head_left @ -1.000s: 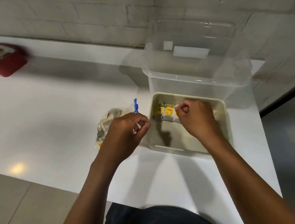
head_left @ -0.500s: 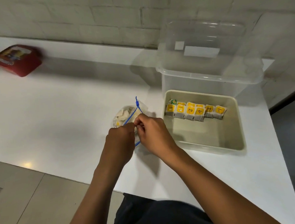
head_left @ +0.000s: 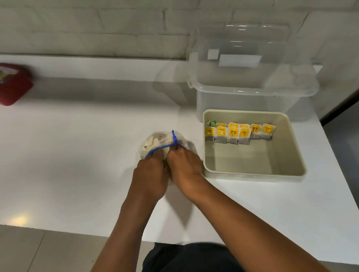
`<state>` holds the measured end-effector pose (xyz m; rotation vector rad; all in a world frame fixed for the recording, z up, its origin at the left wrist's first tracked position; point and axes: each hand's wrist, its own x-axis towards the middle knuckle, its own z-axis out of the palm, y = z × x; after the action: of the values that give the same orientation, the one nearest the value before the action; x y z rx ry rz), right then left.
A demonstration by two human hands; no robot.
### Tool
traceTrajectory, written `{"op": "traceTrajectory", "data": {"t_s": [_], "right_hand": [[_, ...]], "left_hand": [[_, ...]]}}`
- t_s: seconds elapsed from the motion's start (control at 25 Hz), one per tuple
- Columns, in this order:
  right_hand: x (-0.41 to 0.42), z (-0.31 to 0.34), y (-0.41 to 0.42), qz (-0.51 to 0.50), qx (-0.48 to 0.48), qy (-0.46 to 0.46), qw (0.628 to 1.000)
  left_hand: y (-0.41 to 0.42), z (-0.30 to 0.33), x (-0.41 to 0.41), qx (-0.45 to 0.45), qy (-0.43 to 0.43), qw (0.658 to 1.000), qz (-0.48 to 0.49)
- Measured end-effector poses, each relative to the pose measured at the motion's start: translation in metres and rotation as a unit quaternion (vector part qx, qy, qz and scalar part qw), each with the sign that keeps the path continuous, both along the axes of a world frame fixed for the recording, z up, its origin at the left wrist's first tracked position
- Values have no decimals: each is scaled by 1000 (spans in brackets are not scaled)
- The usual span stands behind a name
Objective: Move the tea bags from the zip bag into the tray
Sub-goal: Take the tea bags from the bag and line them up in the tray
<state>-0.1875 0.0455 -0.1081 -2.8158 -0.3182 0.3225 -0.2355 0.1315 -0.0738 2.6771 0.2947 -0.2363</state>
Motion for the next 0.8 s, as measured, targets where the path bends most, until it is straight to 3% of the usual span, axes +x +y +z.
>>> {"op": "traceTrajectory", "data": {"t_s": [0.48, 0.64, 0.8], "right_hand": [[0, 11, 1, -31, 14, -71, 997], [-4, 18, -6, -82, 112, -45, 989], [-6, 9, -11, -176, 266, 6, 948]], "left_hand": [[16, -8, 12, 36, -11, 998, -54], [18, -19, 16, -75, -87, 993, -6], [14, -25, 17, -160, -104, 981, 44]]}}
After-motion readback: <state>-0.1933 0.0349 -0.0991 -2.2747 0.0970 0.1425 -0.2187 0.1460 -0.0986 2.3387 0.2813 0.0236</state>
